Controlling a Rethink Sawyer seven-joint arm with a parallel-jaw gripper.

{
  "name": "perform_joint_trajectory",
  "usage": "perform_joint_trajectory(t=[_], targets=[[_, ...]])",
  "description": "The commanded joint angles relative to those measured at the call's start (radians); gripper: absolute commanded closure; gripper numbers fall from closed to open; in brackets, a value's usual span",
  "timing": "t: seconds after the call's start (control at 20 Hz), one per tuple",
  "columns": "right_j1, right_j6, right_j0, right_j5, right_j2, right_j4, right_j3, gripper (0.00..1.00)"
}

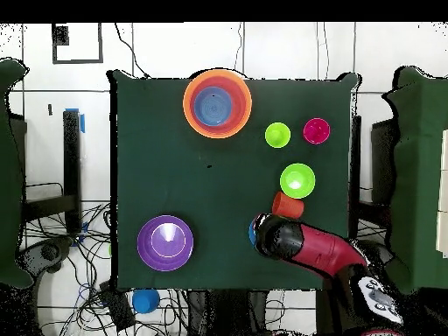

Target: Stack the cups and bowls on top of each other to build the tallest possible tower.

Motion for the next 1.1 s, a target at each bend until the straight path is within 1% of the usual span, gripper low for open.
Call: perform_joint_trajectory(t=[0.05,0.2,0.35,0.55,1.1], targets=[[0.165,0.068,-0.008,-0.147,0.095,-0.075,0.027,0.00],[0.198,0.090,-0.006,-0.192,0.094,-0.074,0.030,0.00],[0.185,0.121,0.012,-0.218,0.088,-0.056,0.062,0.00],[0.159,0.135,0.034,-0.211,0.095,-0.034,0.094,0.00],[0.123,0.111,0.036,-0.153,0.105,-0.009,0.091,0.00]])
